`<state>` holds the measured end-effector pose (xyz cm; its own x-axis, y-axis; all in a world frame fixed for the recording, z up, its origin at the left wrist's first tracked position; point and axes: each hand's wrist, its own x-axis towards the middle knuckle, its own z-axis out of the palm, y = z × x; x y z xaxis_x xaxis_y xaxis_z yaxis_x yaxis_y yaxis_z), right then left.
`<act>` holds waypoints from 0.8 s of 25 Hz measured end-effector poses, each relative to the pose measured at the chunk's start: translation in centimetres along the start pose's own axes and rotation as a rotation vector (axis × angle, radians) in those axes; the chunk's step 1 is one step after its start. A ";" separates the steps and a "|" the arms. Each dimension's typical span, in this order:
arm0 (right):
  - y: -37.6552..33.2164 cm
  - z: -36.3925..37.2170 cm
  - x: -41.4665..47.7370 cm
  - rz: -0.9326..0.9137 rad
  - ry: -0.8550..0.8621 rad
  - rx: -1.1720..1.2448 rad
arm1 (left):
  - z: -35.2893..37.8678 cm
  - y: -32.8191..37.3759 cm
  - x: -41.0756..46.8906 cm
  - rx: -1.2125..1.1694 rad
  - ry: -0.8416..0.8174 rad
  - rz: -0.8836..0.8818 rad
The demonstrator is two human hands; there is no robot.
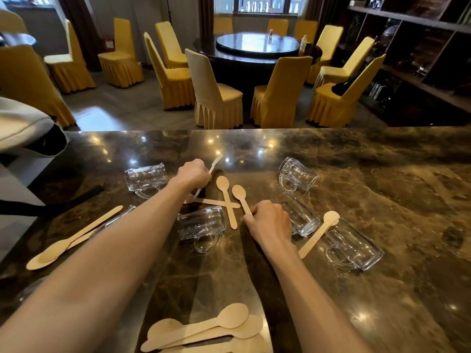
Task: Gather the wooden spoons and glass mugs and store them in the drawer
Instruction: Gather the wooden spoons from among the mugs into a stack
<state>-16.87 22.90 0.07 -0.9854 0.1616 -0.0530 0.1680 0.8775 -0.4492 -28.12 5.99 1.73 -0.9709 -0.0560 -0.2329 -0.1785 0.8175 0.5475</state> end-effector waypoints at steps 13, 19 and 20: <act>1.8 -3.6 -2.6 -0.170 0.119 -0.057 | -3.8 2.3 -8.1 -0.147 0.116 0.449; 0.6 -4.9 -6.3 -0.463 0.157 -0.007 | -5.6 1.0 -14.5 -0.120 0.233 0.606; 0.4 -5.0 -7.1 -0.505 0.155 -0.019 | -5.6 0.8 -15.6 -0.107 0.241 0.620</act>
<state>-9.70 24.40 4.71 -0.9288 -0.2197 0.2984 -0.3245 0.8712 -0.3684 -14.04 4.30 10.33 -0.9053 0.2687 0.3291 0.4203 0.6791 0.6017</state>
